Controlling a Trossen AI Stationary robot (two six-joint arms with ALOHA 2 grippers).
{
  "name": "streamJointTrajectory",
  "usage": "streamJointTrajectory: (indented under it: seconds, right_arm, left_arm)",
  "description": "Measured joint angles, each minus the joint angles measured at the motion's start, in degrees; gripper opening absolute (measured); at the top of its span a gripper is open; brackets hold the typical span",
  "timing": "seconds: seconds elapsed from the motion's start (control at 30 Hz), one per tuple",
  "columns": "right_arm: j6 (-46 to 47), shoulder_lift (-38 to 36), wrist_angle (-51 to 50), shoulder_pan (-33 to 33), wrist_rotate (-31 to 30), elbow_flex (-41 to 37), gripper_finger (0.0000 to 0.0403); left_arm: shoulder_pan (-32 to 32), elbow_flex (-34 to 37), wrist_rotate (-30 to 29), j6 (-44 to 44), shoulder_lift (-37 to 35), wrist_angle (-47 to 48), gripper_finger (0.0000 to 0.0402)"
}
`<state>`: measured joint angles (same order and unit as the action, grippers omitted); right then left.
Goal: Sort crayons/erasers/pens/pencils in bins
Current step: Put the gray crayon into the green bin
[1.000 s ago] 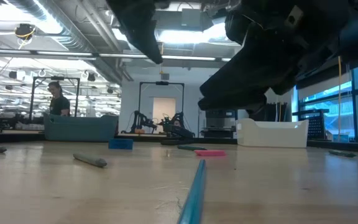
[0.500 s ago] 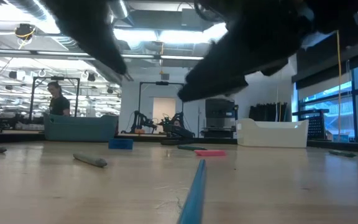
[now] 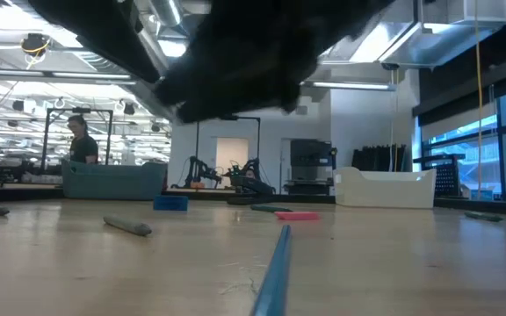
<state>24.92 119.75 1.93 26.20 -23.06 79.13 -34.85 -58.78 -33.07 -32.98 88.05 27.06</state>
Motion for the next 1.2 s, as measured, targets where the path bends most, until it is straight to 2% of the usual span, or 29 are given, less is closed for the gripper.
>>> streamJointTrajectory:
  seconds: [0.1, 0.27, 0.43, 0.57, 0.8, 0.97, 1.07, 1.2]
  right_arm:
    - [1.92, 6.37, -0.24, -0.02, -3.88, 5.67, 0.0167]
    - [3.45, 14.62, -5.03, 0.09, -14.18, 15.35, 0.0167]
    - [5.20, 18.39, -13.62, 0.07, -19.36, 22.50, 0.0167]
    - [9.07, 18.95, -17.55, 0.07, -18.47, 23.48, 0.0167]
    - [12.64, 18.81, -17.25, -0.98, -10.22, 20.81, 0.0167]
    - [14.06, 18.72, -17.18, -1.25, -9.89, 20.29, 0.0166]
    - [13.91, 18.72, -17.18, -1.31, -9.77, 20.29, 0.0152]
    - [13.86, 18.71, -17.37, -1.56, -8.79, 20.24, 0.0113]
  left_arm:
    - [-0.21, 0.00, -2.86, 0.31, 0.00, 1.03, 0.0094]
    - [0.54, 0.00, -11.83, 0.20, 0.02, 2.43, 0.0094]
    - [0.98, 0.00, -12.67, 0.41, 0.02, 2.46, 0.0094]
    - [0.39, 0.00, -12.58, 0.46, 0.02, 3.00, 0.0094]
    - [-0.08, 0.00, -12.73, 0.52, -0.47, 2.77, 0.0094]
    - [-0.08, 0.00, -12.36, 0.55, -0.74, 2.81, 0.0094]
    - [-0.15, 0.00, -11.95, 0.54, -0.74, 2.88, 0.0094]
    - [-0.17, 0.00, -11.16, 0.51, -0.74, 2.89, 0.0094]
